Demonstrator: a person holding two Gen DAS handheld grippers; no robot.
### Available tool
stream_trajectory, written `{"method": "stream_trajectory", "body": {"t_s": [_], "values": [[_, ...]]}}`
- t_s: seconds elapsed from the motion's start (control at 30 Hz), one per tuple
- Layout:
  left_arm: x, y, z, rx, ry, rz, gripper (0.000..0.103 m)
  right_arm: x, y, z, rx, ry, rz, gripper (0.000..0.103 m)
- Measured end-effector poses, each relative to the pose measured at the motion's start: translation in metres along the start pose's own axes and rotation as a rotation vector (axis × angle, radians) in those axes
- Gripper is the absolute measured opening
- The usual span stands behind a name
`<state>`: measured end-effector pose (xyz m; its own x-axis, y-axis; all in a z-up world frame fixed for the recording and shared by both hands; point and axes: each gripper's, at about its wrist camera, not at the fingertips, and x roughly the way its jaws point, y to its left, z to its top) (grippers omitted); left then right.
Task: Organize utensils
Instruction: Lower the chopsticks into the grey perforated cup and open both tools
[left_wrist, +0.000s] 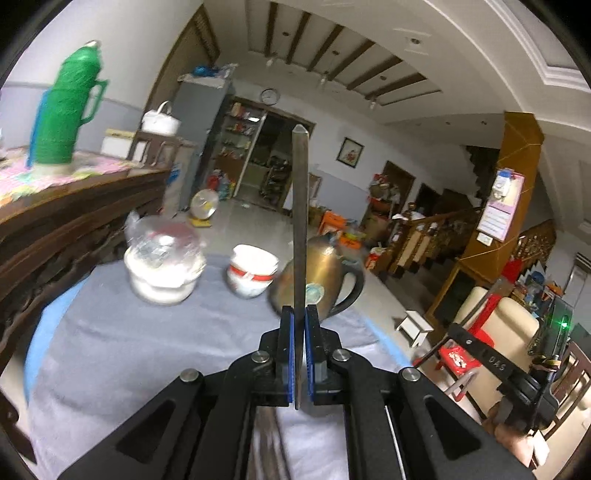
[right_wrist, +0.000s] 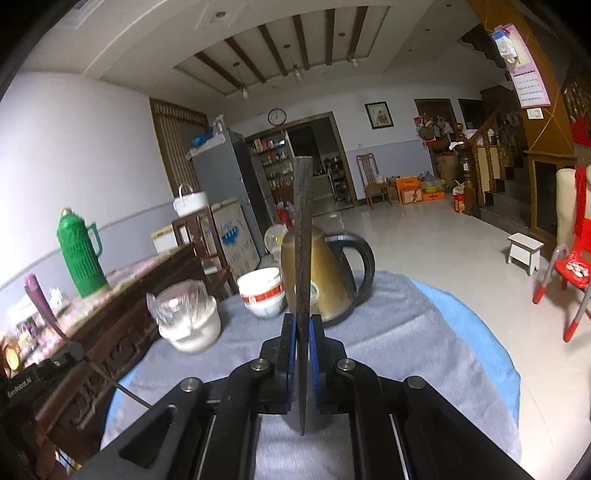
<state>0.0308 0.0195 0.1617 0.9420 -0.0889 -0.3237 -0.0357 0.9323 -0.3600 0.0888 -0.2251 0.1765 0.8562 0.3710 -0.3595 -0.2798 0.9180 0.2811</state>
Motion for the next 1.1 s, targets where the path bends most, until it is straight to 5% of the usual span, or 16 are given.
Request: {"method": "stream_trajectory", "body": {"t_s": [0.17, 0.43, 1.1], "values": [[0.043, -0.030, 0.019, 0.012, 0.011, -0.050, 0.006, 0.022, -0.002, 0.023, 0.021, -0.030, 0.018, 0.008], [0.099, -0.056, 0.012, 0.048, 0.083, -0.078, 0.006, 0.073, -0.002, 0.019, 0.022, 0.042, 0.037, 0.008], [0.173, -0.045, -0.035, 0.056, 0.346, -0.026, 0.006, 0.132, -0.017, -0.026, -0.004, 0.245, 0.020, 0.009]]}}
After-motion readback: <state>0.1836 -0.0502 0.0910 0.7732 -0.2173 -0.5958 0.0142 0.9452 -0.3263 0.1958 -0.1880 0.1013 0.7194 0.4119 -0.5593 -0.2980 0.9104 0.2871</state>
